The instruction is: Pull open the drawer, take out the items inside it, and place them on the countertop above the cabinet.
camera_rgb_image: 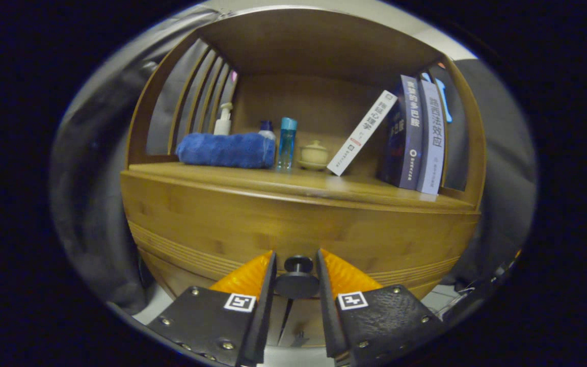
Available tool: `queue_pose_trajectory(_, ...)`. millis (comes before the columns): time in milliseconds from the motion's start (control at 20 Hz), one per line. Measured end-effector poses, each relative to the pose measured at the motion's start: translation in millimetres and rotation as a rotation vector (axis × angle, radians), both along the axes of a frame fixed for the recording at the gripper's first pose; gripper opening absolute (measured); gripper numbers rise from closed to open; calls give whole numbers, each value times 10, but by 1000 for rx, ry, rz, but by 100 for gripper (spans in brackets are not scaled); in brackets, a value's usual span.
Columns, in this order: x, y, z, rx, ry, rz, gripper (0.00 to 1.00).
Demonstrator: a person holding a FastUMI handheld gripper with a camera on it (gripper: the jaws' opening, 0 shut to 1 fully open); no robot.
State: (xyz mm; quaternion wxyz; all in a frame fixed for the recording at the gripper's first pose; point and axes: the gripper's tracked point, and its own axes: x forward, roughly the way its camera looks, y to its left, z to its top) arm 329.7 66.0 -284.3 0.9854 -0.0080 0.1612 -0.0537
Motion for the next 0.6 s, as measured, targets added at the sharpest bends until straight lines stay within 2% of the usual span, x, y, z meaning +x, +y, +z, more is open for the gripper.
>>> queue_pose_trajectory(100,1,-12,4,22,-10,-11,40)
queue_pose_trajectory(200,-9,-37,-14,54,14,-22,40)
queue_pose_trajectory(250,-34,-12,10,76,20,-24,35)
queue_pose_trajectory(300,-20,-15,-23,73,33,-18,30)
queue_pose_trajectory(350,2,-16,-19,65,27,-13,30)
queue_pose_trajectory(450,-20,-16,-3,59,36,-5,23)
queue_pose_trajectory(600,-77,-29,-8,60,43,-7,20)
